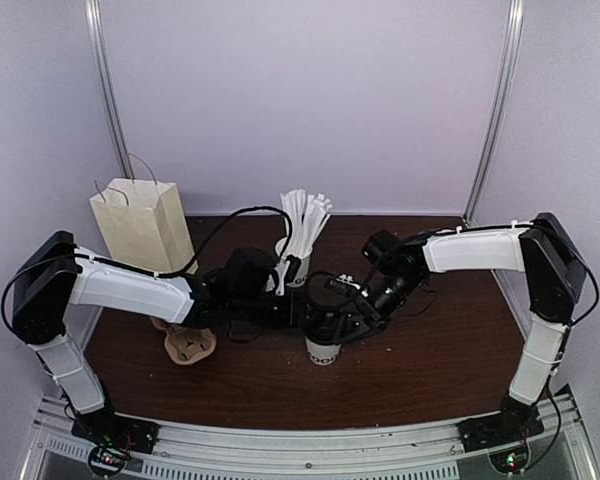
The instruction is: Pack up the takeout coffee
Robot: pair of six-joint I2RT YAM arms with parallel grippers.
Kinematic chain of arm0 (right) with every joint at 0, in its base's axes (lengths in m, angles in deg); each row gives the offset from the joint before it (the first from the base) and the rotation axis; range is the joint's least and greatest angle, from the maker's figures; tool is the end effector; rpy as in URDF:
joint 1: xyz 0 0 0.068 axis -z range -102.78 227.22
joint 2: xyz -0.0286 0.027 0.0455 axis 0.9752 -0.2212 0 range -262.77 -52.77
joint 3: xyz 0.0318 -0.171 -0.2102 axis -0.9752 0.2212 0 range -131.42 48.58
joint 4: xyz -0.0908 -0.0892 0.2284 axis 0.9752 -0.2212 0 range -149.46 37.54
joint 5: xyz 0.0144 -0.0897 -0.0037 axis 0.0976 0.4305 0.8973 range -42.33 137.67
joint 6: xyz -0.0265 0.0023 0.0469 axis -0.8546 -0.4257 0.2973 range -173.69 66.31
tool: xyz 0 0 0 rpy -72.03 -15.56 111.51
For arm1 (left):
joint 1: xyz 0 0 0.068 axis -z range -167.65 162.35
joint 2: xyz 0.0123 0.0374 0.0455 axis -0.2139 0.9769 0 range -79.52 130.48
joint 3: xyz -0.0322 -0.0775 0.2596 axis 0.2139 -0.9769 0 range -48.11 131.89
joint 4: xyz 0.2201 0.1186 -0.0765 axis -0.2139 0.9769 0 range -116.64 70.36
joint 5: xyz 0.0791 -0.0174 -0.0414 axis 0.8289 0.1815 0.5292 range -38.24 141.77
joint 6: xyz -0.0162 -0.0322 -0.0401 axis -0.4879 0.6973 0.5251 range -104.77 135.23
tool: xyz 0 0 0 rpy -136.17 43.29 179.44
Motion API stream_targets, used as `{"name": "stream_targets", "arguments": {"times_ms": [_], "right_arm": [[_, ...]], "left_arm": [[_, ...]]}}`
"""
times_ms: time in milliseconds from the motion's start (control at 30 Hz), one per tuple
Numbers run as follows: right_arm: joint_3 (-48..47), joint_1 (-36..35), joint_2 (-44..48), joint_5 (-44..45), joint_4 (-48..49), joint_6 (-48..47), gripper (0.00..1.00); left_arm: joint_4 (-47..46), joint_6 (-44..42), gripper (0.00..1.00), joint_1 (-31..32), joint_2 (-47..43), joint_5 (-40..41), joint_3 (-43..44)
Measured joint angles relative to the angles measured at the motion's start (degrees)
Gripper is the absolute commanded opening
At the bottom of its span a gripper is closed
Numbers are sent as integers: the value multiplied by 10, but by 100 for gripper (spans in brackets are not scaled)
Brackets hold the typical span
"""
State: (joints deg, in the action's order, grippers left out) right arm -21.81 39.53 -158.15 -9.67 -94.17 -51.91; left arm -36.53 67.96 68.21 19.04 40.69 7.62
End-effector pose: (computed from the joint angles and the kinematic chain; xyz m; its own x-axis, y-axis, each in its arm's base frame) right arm 0.2560 0.2356 0.1861 -0.7848 -0.5851 -0.2043 -0.4588 0.3270 0.8261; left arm 0.2026 -0.3111 0.1927 -0.9032 -0.0595 -0.4251 0.3039 0.6108 -0.7311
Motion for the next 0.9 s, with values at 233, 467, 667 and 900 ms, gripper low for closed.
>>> {"name": "stream_targets", "arguments": {"times_ms": [233, 467, 667, 900], "right_arm": [[-3, -7, -11, 15, -11, -1, 78], [-8, 2, -56, 106, -35, -10, 75], [-13, 14, -52, 106, -40, -34, 77], [17, 17, 71, 69, -24, -53, 65]], "left_arm": [[-4, 3, 54, 1, 0, 4, -2], [-24, 13, 54, 0, 0, 19, -14], [-34, 14, 54, 1, 0, 19, -19], [-33, 17, 54, 1, 1, 20, -17]]}}
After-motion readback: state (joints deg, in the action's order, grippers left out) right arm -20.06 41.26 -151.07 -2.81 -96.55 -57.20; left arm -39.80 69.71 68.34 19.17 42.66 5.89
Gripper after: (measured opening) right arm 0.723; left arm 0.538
